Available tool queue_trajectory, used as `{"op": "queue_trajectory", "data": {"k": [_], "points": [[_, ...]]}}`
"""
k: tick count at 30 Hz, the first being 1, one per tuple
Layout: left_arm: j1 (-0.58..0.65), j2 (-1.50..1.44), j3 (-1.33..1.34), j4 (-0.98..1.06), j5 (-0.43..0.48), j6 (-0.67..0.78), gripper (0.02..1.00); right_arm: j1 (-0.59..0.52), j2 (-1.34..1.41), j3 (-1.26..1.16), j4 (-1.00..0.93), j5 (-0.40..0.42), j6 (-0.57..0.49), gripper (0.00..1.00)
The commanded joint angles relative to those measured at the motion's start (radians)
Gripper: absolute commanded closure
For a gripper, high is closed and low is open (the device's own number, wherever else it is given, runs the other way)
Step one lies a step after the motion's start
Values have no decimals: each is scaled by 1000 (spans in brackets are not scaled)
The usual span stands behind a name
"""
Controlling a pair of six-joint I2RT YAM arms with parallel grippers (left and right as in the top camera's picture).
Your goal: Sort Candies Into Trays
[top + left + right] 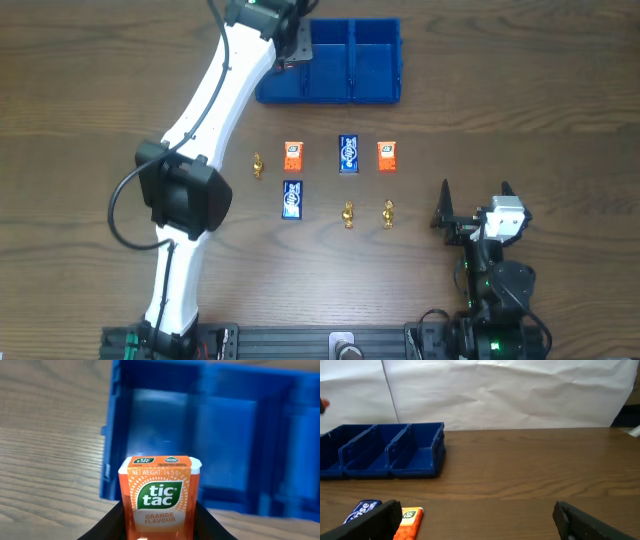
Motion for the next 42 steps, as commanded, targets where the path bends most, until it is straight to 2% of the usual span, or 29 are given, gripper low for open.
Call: {"op": "queue_trajectory", "data": {"k": [1,8,12,14,16,18,19,22,26,32,42], "points": [[51,35,34,12,25,53,717,-5,-5,-4,-2,-4,-12,3],[60,62,34,68,79,103,693,-5,-5,-4,-2,-4,-12,3],[60,63,34,69,78,105,665,-5,-5,-4,-2,-4,-12,3],[62,63,34,69,79,104,520,-5,-5,-4,-2,-4,-12,3],[62,63,34,71,79,104,281,-5,-5,-4,-2,-4,-12,3],[60,44,34,73,79,101,178,-5,-5,-4,-2,-4,-12,3],[56,29,28,74,78,93,165,-5,-5,-4,-2,-4,-12,3],[20,-114,-111,108,76,81,154,-5,-5,-4,-2,-4,-12,3],[-86,-428,-589,246,71,-14,154,-5,-5,-4,-2,-4,-12,3],[-175,-518,-1001,414,70,-107,163,-5,-5,-4,-2,-4,-12,3],[-186,-348,-1075,493,91,-114,198,-5,-5,-4,-2,-4,-12,3]]}}
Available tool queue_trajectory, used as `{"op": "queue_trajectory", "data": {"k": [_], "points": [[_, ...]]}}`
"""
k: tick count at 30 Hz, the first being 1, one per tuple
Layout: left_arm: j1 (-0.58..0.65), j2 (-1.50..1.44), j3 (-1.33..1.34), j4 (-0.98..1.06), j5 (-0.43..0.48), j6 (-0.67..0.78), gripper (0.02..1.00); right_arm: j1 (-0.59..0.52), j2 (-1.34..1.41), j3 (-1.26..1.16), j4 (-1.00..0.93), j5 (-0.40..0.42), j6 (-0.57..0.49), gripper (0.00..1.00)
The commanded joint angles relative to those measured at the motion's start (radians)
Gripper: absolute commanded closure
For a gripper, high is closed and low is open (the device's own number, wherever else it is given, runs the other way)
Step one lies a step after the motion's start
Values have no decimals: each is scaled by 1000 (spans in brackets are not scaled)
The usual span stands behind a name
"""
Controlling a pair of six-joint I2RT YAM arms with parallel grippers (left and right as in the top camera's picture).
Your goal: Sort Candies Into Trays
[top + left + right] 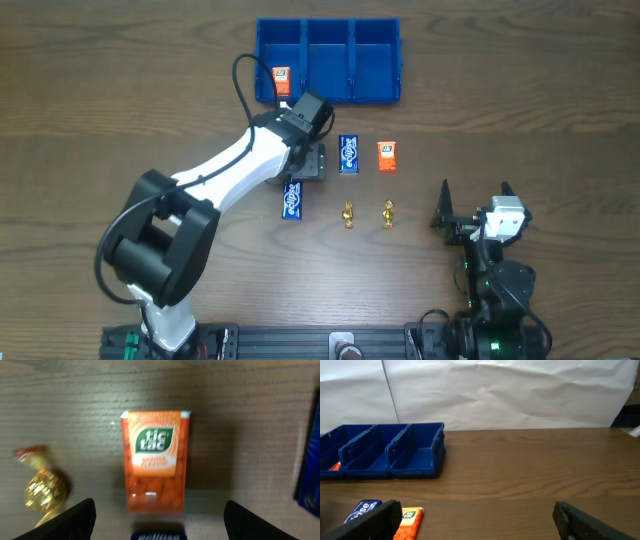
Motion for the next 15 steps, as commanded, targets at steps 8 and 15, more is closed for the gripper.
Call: {"op": "queue_trajectory", "data": {"k": [8,15], "points": [[27,67,12,52,26,-26,255,-5,-5,-4,-2,-2,-12,3],[36,74,12,59,43,-25,553,-5,-5,-4,-2,-2,-12,3]]}}
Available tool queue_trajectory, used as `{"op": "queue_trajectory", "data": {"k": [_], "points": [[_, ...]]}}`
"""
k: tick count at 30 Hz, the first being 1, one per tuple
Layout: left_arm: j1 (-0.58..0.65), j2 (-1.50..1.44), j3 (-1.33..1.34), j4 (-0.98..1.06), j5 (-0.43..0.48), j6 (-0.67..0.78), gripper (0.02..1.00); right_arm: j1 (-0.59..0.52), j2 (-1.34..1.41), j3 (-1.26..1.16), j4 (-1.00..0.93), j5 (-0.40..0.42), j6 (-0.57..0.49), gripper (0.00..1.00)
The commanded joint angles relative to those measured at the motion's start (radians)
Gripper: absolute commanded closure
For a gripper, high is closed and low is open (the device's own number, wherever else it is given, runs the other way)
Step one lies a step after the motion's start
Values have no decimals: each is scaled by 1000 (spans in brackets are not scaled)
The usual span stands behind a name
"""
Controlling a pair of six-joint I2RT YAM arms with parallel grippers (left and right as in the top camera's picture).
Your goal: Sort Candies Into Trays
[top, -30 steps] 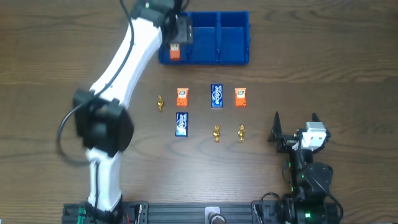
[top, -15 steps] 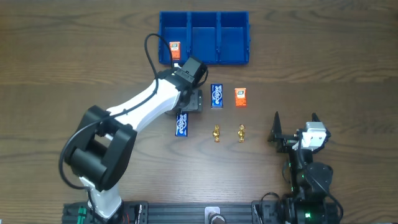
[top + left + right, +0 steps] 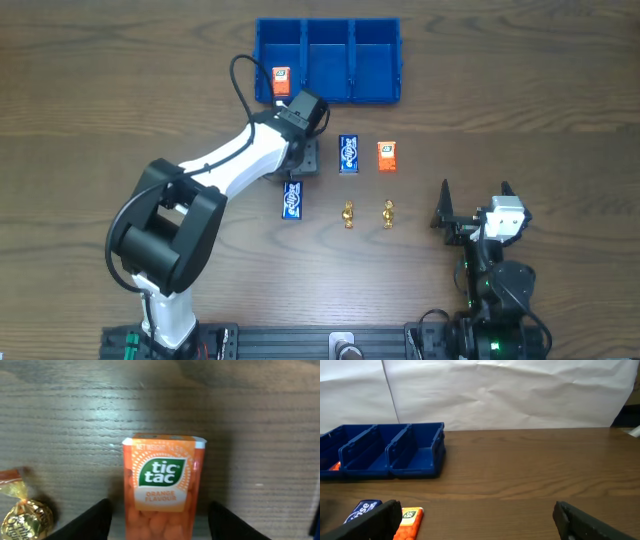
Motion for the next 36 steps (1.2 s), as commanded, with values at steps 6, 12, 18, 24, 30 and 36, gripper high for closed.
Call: {"op": "queue_trajectory", "data": {"k": [6,12,18,24,30,36], "points": [[3,24,15,3,18,-16,693,-5,-5,-4,-2,-2,-12,3],[11,-71,177,-57,-57,-5,695,-5,-5,-4,-2,-2,-12,5],[81,-8,640,-261,-139,95,689,-5,-5,-4,-2,-2,-12,3],[163,172,891,-370,-100,141,684,-5,-5,-4,-2,-2,-12,3],[202,293,917,-369,-37,143,682,-5,-5,-4,-2,-2,-12,3],[207,307,917,-366,-34,144,652,-5,-5,-4,-2,-2,-12,3]]}}
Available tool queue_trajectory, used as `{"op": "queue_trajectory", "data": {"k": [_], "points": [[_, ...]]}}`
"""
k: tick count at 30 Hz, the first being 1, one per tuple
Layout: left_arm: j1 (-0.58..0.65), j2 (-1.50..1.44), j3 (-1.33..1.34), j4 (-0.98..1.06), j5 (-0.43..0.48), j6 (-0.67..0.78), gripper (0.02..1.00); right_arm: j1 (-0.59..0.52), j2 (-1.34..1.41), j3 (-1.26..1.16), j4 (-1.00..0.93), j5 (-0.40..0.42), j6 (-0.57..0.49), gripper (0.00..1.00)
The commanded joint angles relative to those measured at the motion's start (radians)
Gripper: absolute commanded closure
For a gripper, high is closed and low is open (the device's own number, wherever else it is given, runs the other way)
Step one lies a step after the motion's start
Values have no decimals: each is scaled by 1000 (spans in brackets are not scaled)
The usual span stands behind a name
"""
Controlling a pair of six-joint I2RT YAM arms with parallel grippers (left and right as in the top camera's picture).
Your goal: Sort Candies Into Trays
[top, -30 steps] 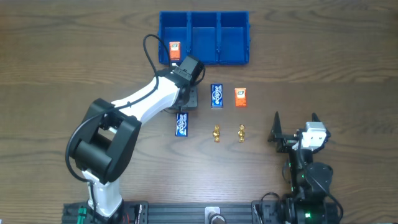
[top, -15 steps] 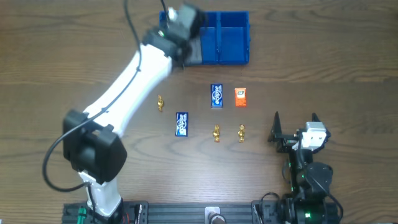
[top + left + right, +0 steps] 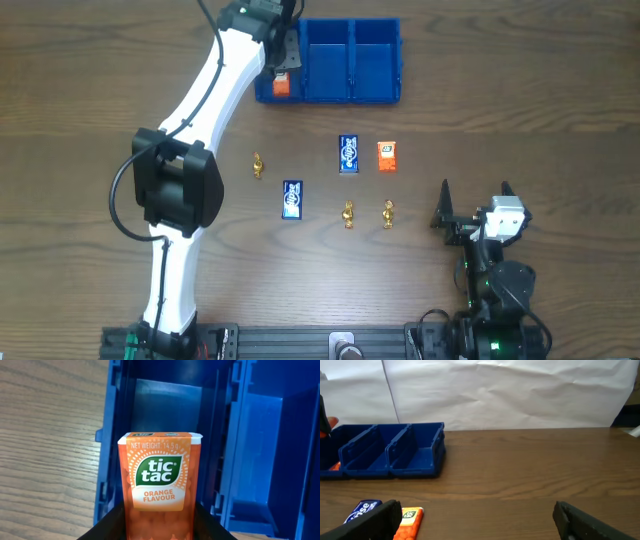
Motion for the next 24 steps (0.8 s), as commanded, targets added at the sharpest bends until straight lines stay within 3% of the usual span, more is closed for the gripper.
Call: {"op": "queue_trajectory", "data": {"k": [1,2,4,6,12,16,20,24], "points": [[7,-18,14,2,16,23,608,-5,-5,-4,-2,-2,-12,3],[8,-18,14,2,16,27,544,-5,-5,-4,-2,-2,-12,3],[9,-18,14,2,16,29,226,-5,-5,-4,-2,-2,-12,3],[10,-18,16,5,16,29,104,-5,-5,-4,-2,-2,-12,3],[-96,-24,120,-48,-14,-46,97,-5,-5,-4,-2,-2,-12,3],[-316,-18,143,-87,-66,-216,104,-5,-5,-4,-2,-2,-12,3],[-463,13,99,-103,-62,-315,128,-5,-5,-4,-2,-2,-12,3],[-496,31,-8,-79,14,-376,156,-5,-5,-4,-2,-2,-12,5]]}}
